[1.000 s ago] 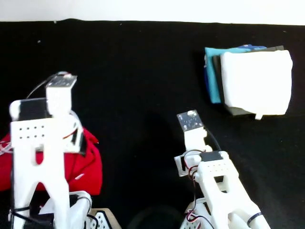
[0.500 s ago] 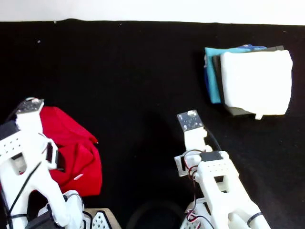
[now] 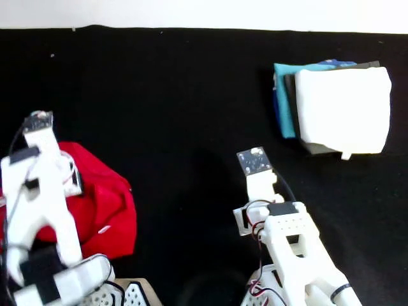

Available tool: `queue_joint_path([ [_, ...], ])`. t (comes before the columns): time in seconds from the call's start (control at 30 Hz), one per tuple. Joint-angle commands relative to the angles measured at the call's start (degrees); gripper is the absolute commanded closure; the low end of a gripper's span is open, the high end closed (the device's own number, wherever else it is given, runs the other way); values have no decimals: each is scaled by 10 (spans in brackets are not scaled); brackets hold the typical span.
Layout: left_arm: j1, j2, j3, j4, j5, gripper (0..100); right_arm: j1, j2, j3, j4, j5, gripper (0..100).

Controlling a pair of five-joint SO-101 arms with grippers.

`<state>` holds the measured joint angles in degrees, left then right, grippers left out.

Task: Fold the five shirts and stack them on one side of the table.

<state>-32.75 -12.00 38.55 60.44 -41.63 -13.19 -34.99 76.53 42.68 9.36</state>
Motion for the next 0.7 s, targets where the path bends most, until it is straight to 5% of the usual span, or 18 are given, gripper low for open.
queue_joint_path([
  [0.0,19,114,-170,59,50,998,5,6,7,-10,4,789],
  [0.4,167,226,-641,380,111,992,5,6,7,-10,4,789],
  [0.67,171,214,-674,409,118,987,5,6,8,-10,4,789],
])
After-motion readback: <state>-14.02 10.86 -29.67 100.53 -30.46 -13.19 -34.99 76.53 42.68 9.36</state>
